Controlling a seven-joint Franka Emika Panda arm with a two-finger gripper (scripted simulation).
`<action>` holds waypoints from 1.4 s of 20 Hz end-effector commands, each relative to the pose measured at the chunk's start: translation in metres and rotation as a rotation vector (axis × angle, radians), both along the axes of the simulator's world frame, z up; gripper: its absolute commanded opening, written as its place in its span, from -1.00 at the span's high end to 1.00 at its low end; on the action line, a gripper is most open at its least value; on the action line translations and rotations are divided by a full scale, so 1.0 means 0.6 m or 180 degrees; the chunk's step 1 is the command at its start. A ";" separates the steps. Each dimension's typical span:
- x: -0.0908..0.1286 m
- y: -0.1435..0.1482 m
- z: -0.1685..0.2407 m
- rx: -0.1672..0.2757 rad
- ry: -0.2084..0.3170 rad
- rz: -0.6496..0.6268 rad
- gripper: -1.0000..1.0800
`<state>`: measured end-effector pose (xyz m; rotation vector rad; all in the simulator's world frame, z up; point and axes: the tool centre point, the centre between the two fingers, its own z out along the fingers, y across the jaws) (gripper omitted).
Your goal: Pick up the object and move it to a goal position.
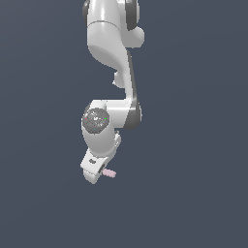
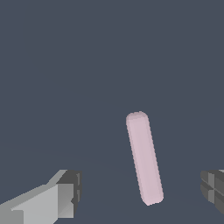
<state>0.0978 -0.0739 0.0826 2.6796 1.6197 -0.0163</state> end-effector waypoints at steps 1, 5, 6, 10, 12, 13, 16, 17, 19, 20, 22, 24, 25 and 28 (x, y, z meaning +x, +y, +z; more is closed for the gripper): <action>0.006 -0.009 -0.010 0.0012 -0.0001 0.0170 -0.92; 0.014 -0.020 -0.024 0.0027 -0.0002 0.0376 -0.92; 0.015 -0.023 -0.027 0.0030 -0.0003 0.0418 -0.92; 0.019 -0.030 -0.035 0.0040 -0.0005 0.0549 -0.92; 0.021 -0.033 -0.038 0.0043 -0.0006 0.0592 -0.92; 0.021 -0.034 -0.039 0.0044 -0.0006 0.0608 -0.92; 0.022 -0.036 -0.041 0.0046 -0.0007 0.0635 -0.92; 0.022 -0.036 -0.041 0.0046 -0.0007 0.0637 -0.92; 0.021 -0.036 -0.042 0.0046 -0.0005 0.0624 -0.92; 0.021 -0.036 -0.044 0.0046 -0.0005 0.0624 -0.92; 0.021 -0.035 -0.052 0.0046 -0.0005 0.0626 -0.92; 0.021 -0.035 -0.066 0.0046 -0.0006 0.0629 -0.92; 0.021 -0.036 -0.074 0.0046 -0.0006 0.0629 -0.92; 0.020 -0.036 -0.104 0.0045 -0.0006 0.0634 -0.92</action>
